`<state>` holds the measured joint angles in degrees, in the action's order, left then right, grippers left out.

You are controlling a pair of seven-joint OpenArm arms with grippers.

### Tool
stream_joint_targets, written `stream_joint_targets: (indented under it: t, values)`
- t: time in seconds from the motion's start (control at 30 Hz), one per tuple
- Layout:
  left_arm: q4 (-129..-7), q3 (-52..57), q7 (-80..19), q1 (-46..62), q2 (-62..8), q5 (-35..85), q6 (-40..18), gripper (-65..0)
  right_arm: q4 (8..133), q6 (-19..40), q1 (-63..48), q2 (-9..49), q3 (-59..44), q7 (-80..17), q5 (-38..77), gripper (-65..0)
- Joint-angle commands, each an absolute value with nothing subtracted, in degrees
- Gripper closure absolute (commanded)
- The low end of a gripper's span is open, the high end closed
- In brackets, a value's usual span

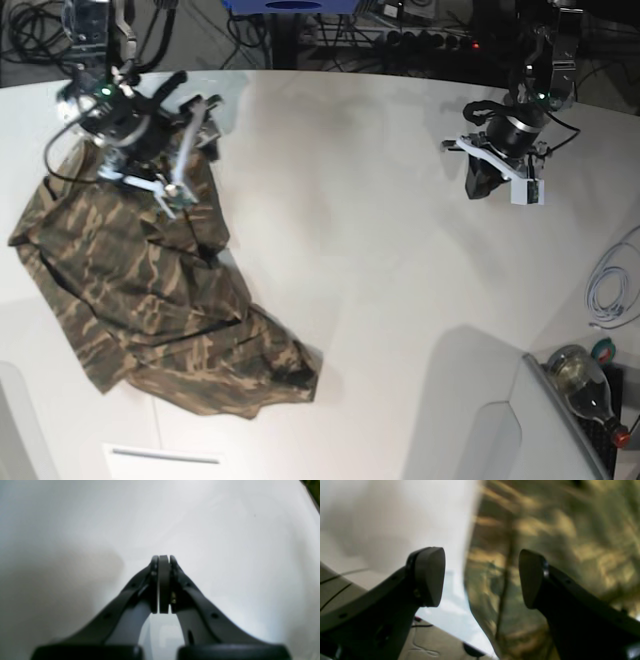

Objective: Layout the t-shirt on the table in an organized manner, then fold the t-shirt properly
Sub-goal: 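Raise the left gripper and lift the collar edge with the right gripper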

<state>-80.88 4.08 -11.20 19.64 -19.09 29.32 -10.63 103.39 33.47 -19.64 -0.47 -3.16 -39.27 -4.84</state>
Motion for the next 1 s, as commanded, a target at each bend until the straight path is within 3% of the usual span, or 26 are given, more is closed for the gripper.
stream_joint_targets:
  t: [0.0,0.13,0.6,0.73,0.97]
  values:
    - [-81.9,4.3,-10.0,19.9,-19.6,29.8,-10.9,0.0,103.2,32.7,-18.5,-0.3,-1.8,-38.6,-4.9,-43.2]
    - [-81.9,4.2,-10.0,20.0,-19.5,29.8,-10.9,0.0,99.6,25.3,-16.1,-0.9,2.3,-38.5,-9.4,-43.2]
    - [-81.5,4.2,-10.0,20.0,-19.5,29.8,-10.9,0.0,87.8,25.2,-9.9,-1.0,-2.6,-38.4,-9.7,-42.8]
    - [-81.4,4.2,-10.0,20.0,-19.5,29.8,-10.9,0.0,91.5,25.2,-12.0,-1.2,-2.2,-38.4,-9.6,-35.1]
    - [-81.4,4.2,-10.0,20.0,-19.5,29.8,-10.9,0.0,91.7,25.2,-12.3,-2.5,-2.2,-38.4,-9.9,-34.7]
